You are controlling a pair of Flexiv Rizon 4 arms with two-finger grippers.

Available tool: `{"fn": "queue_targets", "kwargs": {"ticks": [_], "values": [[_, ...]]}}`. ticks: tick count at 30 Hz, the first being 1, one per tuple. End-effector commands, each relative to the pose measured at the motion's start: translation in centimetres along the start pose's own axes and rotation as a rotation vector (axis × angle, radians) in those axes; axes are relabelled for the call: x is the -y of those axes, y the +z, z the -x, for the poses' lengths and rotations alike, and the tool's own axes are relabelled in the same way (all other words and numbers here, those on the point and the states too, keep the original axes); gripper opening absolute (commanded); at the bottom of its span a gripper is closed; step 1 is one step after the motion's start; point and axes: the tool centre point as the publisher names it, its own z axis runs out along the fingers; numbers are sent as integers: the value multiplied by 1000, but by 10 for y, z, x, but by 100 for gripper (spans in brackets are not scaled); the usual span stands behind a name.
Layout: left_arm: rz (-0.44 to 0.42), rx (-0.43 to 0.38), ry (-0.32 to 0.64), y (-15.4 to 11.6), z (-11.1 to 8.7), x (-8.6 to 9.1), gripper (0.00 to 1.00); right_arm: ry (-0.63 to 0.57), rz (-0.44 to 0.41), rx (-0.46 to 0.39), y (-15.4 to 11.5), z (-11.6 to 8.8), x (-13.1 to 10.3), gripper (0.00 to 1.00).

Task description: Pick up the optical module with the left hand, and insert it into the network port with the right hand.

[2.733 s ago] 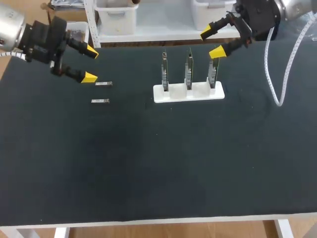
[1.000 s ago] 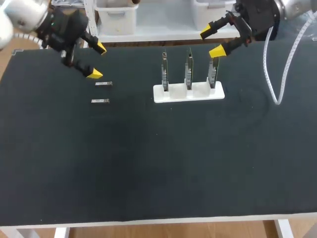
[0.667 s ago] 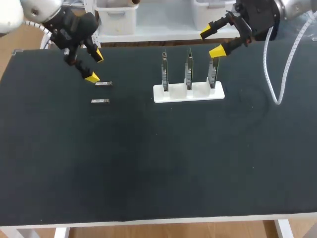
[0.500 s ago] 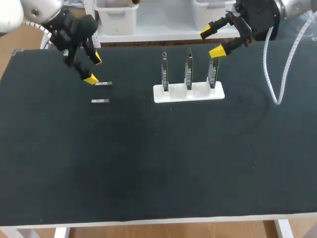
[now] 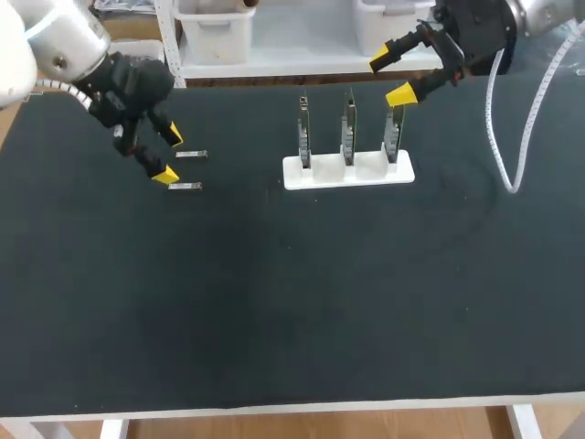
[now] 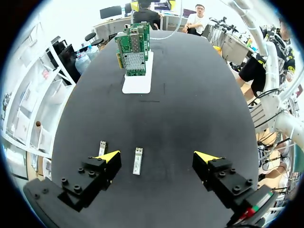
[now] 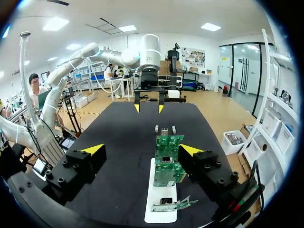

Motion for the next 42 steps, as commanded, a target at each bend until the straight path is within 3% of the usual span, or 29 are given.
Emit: {"fn": "queue_targets", "kwargs": {"ticks": [1,4,5,18,22,26,35,38,42], "values": [[41,1,10,-2,-1,4,100,0,-3,-1,0,0,-1,100],[44,57,77,0,3,3,100,0,-3,-1,0,0,-1,100],[41,126,101,0,6,2,100,0,-3,-1,0,0,-1,100],[41,126,101,0,6,2,100,0,-3,-1,0,0,-1,100],[40,-42,81,6,12,-7,100,0,-3,-1,0,0,-1,100],[27,-157,53,15,7,-7,100,0,-3,-1,0,0,-1,100],[65,-249,-16,28,-32,-12,100,0,-3,-1,0,0,-1,100],[72,-215,-60,29,-47,-15,100,0,-3,-1,0,0,-1,100],[92,-213,-68,21,-48,-16,100,0,-3,-1,0,0,-1,100]]}}
